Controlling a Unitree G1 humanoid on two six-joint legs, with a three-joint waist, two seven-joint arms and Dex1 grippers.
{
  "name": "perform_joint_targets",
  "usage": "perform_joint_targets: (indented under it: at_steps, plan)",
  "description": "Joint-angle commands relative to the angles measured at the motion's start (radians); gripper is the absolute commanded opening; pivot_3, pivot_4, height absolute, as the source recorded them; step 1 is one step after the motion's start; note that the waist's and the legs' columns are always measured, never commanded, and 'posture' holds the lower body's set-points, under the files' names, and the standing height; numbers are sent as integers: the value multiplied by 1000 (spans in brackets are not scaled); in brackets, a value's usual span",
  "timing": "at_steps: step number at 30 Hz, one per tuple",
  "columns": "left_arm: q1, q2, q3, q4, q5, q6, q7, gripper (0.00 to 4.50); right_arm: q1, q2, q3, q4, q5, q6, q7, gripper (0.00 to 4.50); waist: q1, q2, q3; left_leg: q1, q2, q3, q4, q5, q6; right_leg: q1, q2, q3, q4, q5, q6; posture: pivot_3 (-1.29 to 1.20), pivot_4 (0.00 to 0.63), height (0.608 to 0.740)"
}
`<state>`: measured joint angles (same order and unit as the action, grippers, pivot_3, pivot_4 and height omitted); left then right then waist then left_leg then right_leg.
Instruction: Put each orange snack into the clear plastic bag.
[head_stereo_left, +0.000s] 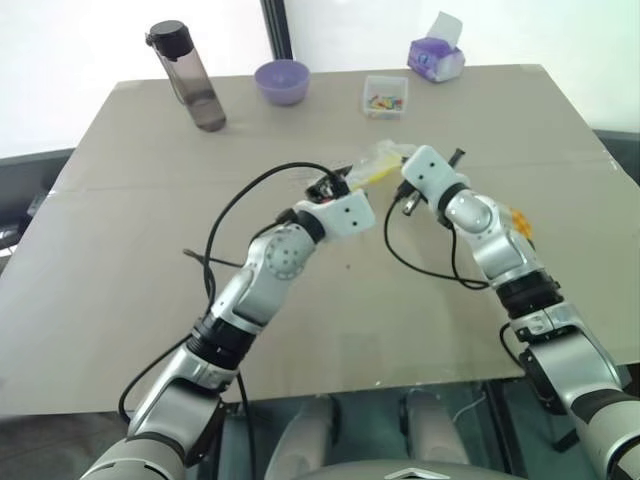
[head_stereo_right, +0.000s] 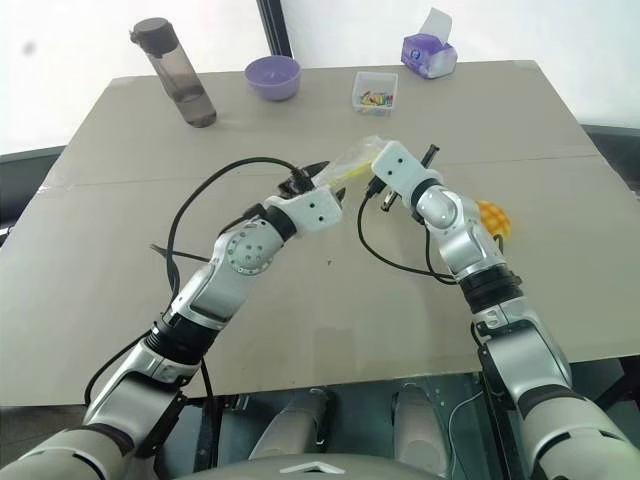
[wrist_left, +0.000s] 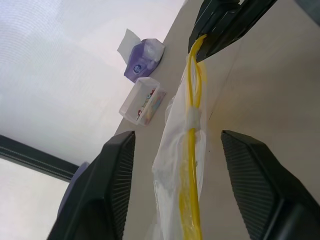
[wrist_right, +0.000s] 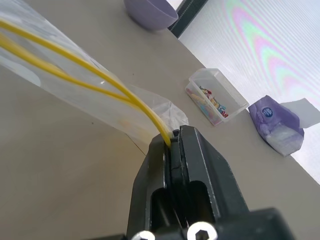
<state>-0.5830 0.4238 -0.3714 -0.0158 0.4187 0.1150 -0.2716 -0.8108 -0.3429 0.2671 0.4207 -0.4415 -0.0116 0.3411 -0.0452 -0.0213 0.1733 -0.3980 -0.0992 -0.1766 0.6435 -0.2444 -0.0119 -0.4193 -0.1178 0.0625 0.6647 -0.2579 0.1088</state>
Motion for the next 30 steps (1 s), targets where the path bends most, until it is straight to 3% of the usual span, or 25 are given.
perform_joint_targets:
  at_steps: [1, 3, 4, 10, 13, 19, 21, 23, 24, 28, 30]
  plan:
    - [3, -7, 31, -23, 20, 14, 0, 1123, -11, -3, -5, -27, 9, -21, -9, 0, 0, 0, 0, 0, 0, 0, 0, 0, 0, 0, 0, 0, 0, 0, 0, 0, 150, 740]
    - [7, -13, 36, -26, 28, 26, -1, 182, -10, -5, -5, -27, 8, -23, -8, 0, 0, 0, 0, 0, 0, 0, 0, 0, 0, 0, 0, 0, 0, 0, 0, 0, 150, 740]
    - [9, -16, 38, -28, 31, 34, 0, 52, -9, -5, -5, -26, 8, -23, -8, 0, 0, 0, 0, 0, 0, 0, 0, 0, 0, 0, 0, 0, 0, 0, 0, 0, 150, 740]
    - [17, -29, 42, -29, 49, 45, 6, 52, 2, 5, -37, -38, 70, -3, 34, 0, 0, 0, 0, 0, 0, 0, 1, 0, 0, 0, 0, 0, 1, 0, 0, 0, 150, 740]
    - [22, -40, 46, -26, 40, 47, 5, 0, 8, -15, -39, -61, 58, 29, 35, 741, 1, 0, 0, 0, 0, 0, 1, 0, 0, 0, 0, 0, 1, 0, 0, 0, 150, 740]
    - [25, -58, 62, -16, 31, 49, 4, 0, 23, -46, -89, -111, 128, 99, 87, 2863, 1, 0, 0, 0, 0, 0, 2, 0, 0, 0, 0, 0, 1, 0, 0, 0, 150, 740]
    - [26, -65, 69, -15, 31, 55, 10, 0, 35, -30, -135, -148, 196, 133, 103, 2760, 0, 0, 0, 0, 0, 0, 2, 0, 0, 0, 0, 0, 1, 0, 0, 0, 150, 740]
    - [28, -70, 73, -15, 33, 58, 10, 0, 47, -10, -159, -184, 254, 176, 130, 2051, -1, 0, 0, 0, 0, 0, 2, 0, 0, 0, 0, 0, 1, 0, 0, 0, 150, 740]
    - [29, -73, 74, -16, 34, 59, 9, 0, 54, 0, -164, -205, 280, 201, 148, 1452, -1, 0, 0, 0, 0, 0, 2, 0, 0, 0, 0, 0, 2, 0, 0, 0, 150, 740]
    - [33, -87, 72, -13, 33, 63, 9, 0, 78, 56, -185, -300, 404, 326, 214, 112, 0, 0, 0, 0, 0, 0, 3, 0, 0, 0, 0, 0, 3, 0, 0, 0, 150, 740]
    - [33, -94, 73, -15, 34, 63, 11, 0, 81, 62, -181, -325, 426, 364, 225, 112, 1, 0, 0, 0, 0, 0, 4, 0, 0, 0, 0, 0, 3, 0, 0, 0, 150, 740]
